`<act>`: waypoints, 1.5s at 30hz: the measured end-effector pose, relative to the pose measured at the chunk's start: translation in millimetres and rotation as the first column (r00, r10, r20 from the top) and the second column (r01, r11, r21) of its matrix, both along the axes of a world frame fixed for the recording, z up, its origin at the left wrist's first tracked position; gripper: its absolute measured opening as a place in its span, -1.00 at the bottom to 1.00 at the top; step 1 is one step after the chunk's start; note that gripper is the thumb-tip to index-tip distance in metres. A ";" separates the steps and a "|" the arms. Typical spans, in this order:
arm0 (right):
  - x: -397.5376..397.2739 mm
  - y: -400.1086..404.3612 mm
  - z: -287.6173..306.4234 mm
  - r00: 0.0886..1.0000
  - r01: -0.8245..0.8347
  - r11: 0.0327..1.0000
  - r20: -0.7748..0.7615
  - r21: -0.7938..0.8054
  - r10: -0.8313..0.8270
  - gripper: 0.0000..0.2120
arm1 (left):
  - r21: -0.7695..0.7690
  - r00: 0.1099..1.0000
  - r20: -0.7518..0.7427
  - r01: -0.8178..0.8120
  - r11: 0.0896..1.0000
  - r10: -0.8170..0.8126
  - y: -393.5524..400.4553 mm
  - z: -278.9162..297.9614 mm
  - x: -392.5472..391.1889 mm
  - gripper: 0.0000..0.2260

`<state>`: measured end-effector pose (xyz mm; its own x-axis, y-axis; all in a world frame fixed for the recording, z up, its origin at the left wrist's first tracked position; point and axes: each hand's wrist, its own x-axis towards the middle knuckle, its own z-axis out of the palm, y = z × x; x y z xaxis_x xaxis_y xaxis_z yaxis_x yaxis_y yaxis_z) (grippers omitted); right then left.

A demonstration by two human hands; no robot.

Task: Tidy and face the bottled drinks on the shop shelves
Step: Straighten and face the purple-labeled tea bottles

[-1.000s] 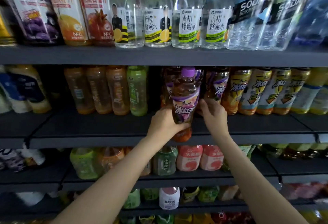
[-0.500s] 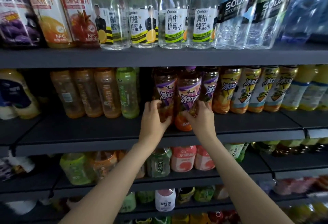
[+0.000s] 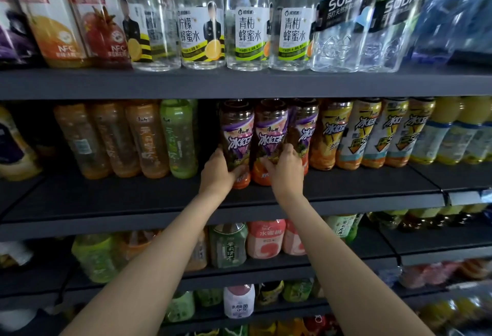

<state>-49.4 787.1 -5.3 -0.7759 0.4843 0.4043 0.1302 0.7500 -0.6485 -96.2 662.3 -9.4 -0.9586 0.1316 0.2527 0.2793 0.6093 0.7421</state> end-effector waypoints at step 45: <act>72.0 -106.6 29.9 0.971 -0.205 0.453 -0.121 -0.867 0.207 -0.46 | -0.204 0.970 0.049 0.242 0.949 -0.237 -142.1 39.8 103.9 -0.46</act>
